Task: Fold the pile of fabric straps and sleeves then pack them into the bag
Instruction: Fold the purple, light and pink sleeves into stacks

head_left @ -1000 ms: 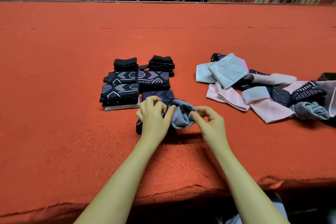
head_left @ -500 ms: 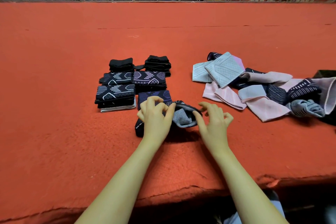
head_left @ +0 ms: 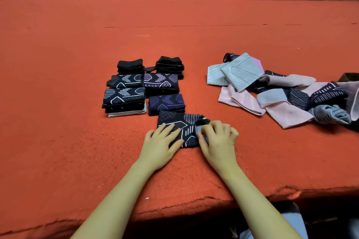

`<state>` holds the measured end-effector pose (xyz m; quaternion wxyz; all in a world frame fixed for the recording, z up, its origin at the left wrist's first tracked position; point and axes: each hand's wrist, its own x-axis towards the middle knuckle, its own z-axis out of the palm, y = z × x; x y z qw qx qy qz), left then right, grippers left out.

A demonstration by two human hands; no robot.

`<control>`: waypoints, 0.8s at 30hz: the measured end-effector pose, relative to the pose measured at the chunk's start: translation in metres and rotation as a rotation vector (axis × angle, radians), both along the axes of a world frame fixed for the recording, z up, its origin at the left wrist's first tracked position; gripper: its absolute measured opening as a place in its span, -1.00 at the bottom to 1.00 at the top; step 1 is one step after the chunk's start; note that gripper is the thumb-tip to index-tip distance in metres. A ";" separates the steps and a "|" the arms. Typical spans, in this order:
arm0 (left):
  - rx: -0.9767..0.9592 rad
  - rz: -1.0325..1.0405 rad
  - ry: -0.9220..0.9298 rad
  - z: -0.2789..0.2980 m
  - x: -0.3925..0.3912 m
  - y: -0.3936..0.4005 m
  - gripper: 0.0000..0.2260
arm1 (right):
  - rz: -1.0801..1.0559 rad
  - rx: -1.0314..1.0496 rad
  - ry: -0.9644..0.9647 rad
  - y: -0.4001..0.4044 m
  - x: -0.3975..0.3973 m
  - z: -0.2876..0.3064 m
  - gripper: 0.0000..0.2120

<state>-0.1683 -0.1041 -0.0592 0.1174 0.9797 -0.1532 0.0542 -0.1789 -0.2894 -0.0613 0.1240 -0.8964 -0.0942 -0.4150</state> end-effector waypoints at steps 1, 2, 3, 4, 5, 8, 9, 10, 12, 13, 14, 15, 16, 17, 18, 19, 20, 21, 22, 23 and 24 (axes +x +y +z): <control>0.026 0.012 0.026 -0.001 0.000 0.001 -0.19 | 0.000 -0.046 0.036 0.000 -0.001 -0.001 -0.77; 0.050 0.013 0.031 -0.001 0.001 0.001 -0.18 | -0.006 -0.077 0.087 0.000 -0.001 -0.003 -0.69; 0.061 0.007 0.023 0.000 0.000 0.001 -0.18 | -0.020 -0.093 0.134 -0.001 -0.002 -0.004 -0.62; 0.060 -0.001 0.011 0.000 0.000 0.000 -0.19 | -0.041 -0.100 0.169 -0.001 -0.002 -0.005 -0.57; 0.059 -0.004 0.011 0.000 -0.001 0.000 -0.20 | -0.061 -0.101 0.186 -0.002 -0.002 -0.005 -0.55; 0.057 -0.005 0.020 -0.001 -0.002 -0.001 -0.27 | -0.066 -0.098 0.147 -0.001 -0.001 -0.005 -0.64; 0.048 -0.001 0.010 -0.001 -0.001 -0.001 -0.30 | -0.065 -0.088 0.115 -0.001 -0.001 -0.005 -0.69; 0.033 0.006 -0.022 -0.001 -0.001 -0.001 -0.33 | -0.074 -0.069 0.075 -0.001 -0.002 -0.005 -0.72; -0.026 0.027 -0.208 -0.001 -0.002 -0.001 -0.50 | -0.122 -0.002 -0.002 -0.003 -0.003 -0.003 -0.77; -0.051 0.038 -0.329 -0.004 -0.004 0.001 -0.59 | -0.152 0.046 -0.024 -0.004 -0.004 -0.002 -0.78; -0.066 0.059 -0.431 -0.005 -0.005 0.003 -0.66 | -0.173 0.104 -0.027 -0.005 -0.004 0.000 -0.78; -0.084 0.081 -0.503 -0.005 -0.007 0.005 -0.70 | -0.178 0.168 -0.013 -0.006 -0.003 0.002 -0.77; -0.110 0.099 -0.549 -0.004 -0.010 0.007 -0.72 | -0.171 0.234 0.008 -0.007 -0.001 0.004 -0.76; -0.128 0.107 -0.596 -0.002 -0.012 0.008 -0.73 | -0.158 0.302 0.033 -0.007 0.000 0.006 -0.75; -0.129 0.099 -0.624 -0.001 -0.014 0.009 -0.73 | -0.140 0.373 0.056 -0.007 0.002 0.009 -0.74; -0.122 0.079 -0.657 -0.001 -0.016 0.010 -0.74 | -0.118 0.436 0.069 -0.007 0.003 0.012 -0.73; -0.117 0.047 -0.675 -0.002 -0.018 0.011 -0.74 | -0.095 0.485 0.073 -0.007 0.004 0.015 -0.73; -0.124 0.017 -0.694 -0.003 -0.020 0.012 -0.74 | -0.077 0.518 0.070 -0.006 0.003 0.018 -0.75; -0.141 0.001 -0.695 -0.002 -0.021 0.011 -0.73 | -0.067 0.545 0.061 -0.006 0.001 0.021 -0.78; -0.159 0.002 -0.679 0.000 -0.021 0.011 -0.71 | -0.068 0.570 0.052 -0.006 -0.001 0.022 -0.80; -0.169 0.019 -0.645 0.004 -0.019 0.010 -0.69 | -0.084 0.588 0.047 -0.006 -0.003 0.024 -0.77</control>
